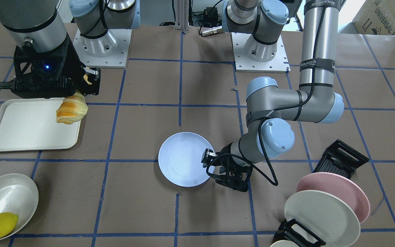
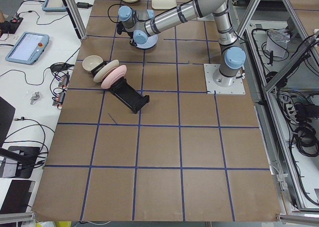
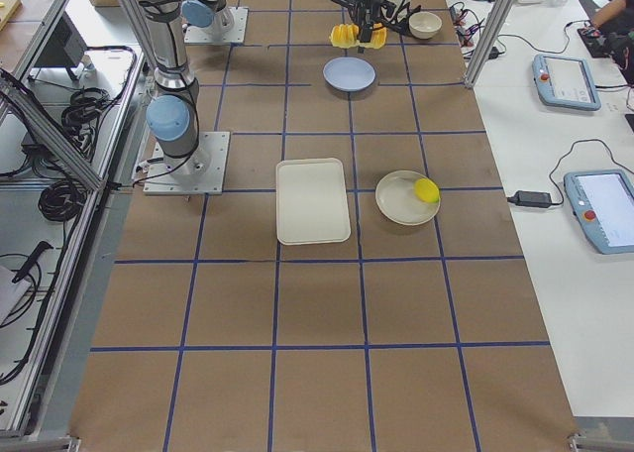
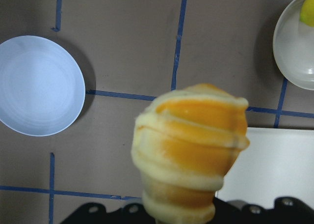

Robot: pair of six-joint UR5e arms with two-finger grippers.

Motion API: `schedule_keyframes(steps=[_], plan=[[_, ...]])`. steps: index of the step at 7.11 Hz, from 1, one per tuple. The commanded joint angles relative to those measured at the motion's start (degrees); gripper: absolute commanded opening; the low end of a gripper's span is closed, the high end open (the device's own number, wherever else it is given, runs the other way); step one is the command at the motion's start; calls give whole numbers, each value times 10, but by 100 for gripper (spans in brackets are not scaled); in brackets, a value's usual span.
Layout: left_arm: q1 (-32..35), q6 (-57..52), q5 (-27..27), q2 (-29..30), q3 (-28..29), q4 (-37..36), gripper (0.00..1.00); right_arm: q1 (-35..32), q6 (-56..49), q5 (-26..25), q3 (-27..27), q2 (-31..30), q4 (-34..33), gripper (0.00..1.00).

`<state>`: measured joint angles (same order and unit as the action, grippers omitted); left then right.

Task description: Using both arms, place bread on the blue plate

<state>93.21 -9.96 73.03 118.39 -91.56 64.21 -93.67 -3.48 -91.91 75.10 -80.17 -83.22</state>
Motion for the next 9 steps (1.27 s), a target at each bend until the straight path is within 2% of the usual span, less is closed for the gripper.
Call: schedule_keyframes(steps=[1, 3, 4, 5, 7, 9], plan=[[-42, -1, 50, -55, 14, 75, 100, -39, 28, -5, -1, 39, -43, 3], [-81, 0, 117, -131, 48, 211, 100, -104, 119, -1, -4, 117, -138, 3], [-81, 6, 173, -161, 76, 276, 100, -140, 140, -10, 0, 147, -183, 3], [-77, 25, 185, -181, 107, 335, 100, -154, 160, -8, 0, 178, -213, 3], [-64, 57, 180, -234, 114, 366, 100, -180, 175, -7, 3, 247, -263, 3], [-53, 57, 184, -252, 111, 368, 100, -194, 178, -7, 6, 269, -269, 3]])
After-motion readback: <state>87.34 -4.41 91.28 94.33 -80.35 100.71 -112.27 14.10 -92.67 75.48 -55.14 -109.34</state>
